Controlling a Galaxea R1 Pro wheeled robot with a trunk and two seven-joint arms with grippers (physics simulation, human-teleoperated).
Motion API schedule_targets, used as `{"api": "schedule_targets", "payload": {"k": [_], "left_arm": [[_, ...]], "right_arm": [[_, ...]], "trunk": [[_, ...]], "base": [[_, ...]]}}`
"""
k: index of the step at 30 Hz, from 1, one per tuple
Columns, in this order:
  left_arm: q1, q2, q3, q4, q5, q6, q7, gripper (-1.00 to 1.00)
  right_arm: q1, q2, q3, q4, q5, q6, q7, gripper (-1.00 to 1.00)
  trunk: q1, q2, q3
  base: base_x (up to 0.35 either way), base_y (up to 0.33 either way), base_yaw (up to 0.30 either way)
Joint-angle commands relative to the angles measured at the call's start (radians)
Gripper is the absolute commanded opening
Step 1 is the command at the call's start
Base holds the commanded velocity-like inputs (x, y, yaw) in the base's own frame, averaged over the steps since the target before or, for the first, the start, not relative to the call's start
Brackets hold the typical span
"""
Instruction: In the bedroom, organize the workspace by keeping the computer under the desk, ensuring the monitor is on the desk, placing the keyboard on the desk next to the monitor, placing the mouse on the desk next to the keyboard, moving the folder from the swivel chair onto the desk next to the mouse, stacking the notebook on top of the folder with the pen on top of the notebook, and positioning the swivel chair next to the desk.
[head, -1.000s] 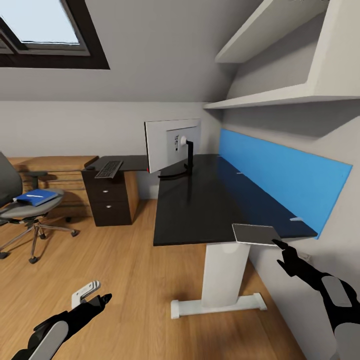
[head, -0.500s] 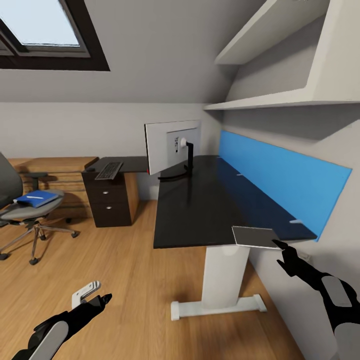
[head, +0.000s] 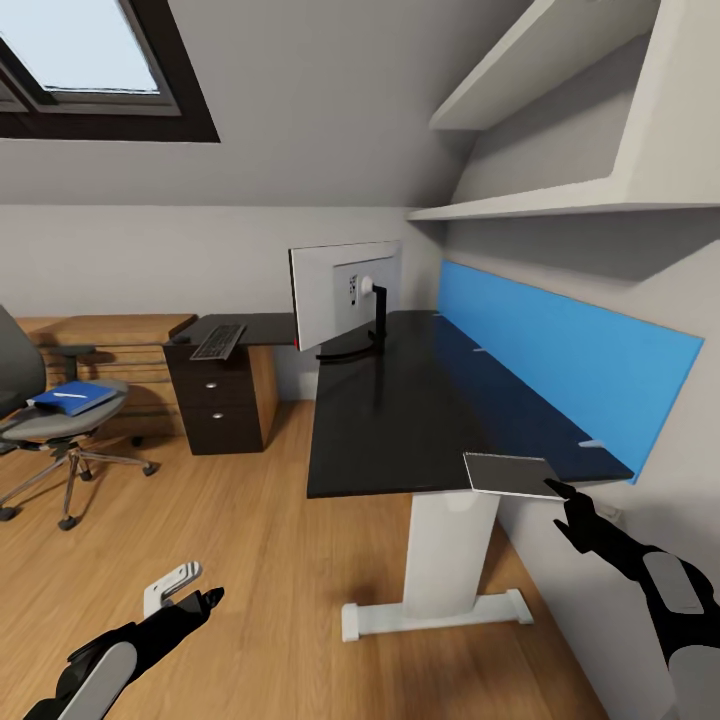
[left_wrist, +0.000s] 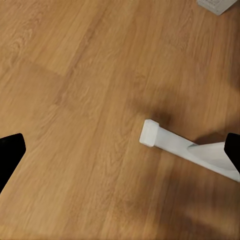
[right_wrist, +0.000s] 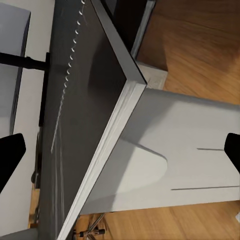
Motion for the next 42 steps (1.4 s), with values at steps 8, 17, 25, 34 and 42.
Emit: {"api": "schedule_targets", "payload": {"k": [8,17,25,34,42], "left_arm": [[-0.001,0.001,-0.001,-0.001,0.013,0.0,0.011,1.0],[-0.001,0.001,-0.001,-0.001,0.013,0.0,0.011,1.0],[-0.001,0.001,-0.001,-0.001,0.013,0.0,0.011,1.0],[-0.001,0.001,0.0,-0.001,0.014,0.0,0.011,1.0],[-0.001,0.002,0.0,-0.001,0.014,0.0,0.011,1.0]], "right_arm": [[-0.001,0.001,-0.004,0.0,0.001,0.006,0.003,1.0],[-0.001,0.0,-0.004,-0.001,0.001,0.006,0.003,1.0],[-0.001,0.001,-0.004,-0.002,0.001,0.007,0.003,1.0],[-0.001,0.001,-0.004,-0.006,0.001,0.009,0.003,-1.0],[-0.001,0.0,-0.003,-0.006,0.001,0.007,0.003,-1.0]], "trunk": [[0.0,-0.001,-0.001],[0.0,-0.001,-0.001],[0.0,-0.001,-0.001],[0.0,-0.001,-0.001],[0.0,-0.001,-0.001]], "base": [[0.111,0.0,0.0],[0.016,0.0,0.0],[0.0,0.0,0.0],[0.0,0.0,0.0],[0.0,0.0,0.0]]}}
